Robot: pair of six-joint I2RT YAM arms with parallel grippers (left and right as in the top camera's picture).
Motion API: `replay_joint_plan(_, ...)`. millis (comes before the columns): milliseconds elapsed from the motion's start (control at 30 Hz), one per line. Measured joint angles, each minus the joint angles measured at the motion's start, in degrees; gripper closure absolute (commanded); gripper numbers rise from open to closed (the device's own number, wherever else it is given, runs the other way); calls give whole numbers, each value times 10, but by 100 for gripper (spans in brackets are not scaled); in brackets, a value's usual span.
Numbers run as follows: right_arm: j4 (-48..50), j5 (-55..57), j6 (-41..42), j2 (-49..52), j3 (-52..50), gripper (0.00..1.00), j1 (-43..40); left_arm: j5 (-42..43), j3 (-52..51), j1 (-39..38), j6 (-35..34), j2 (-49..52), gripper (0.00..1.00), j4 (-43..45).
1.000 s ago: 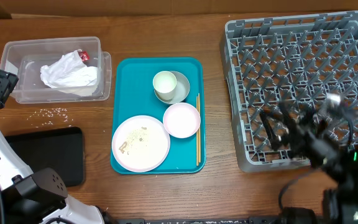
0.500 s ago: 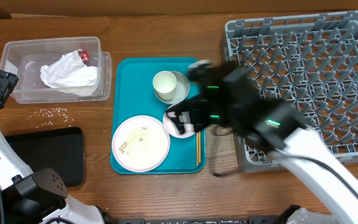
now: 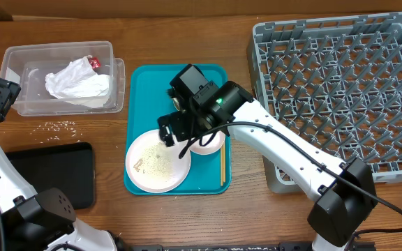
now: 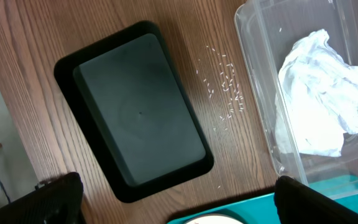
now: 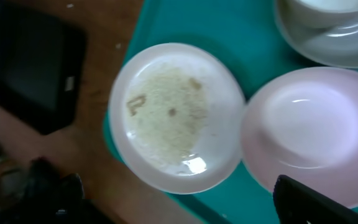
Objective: Sort waste into correct bins and load items into the dishwasher
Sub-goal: 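Reach the right gripper over the teal tray toward the pink-white plate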
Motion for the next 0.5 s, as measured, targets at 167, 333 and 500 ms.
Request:
replay_joint_plan(167,20,-24,16,0,0,19,0,0,0,0,0,0,0,0)
replay_joint_plan(333,20,85,113,0,-7,18,0,0,0,0,0,0,0,0)
replay_joint_plan(500,34,162,212,0,-25,25,0,0,0,0,0,0,0,0)
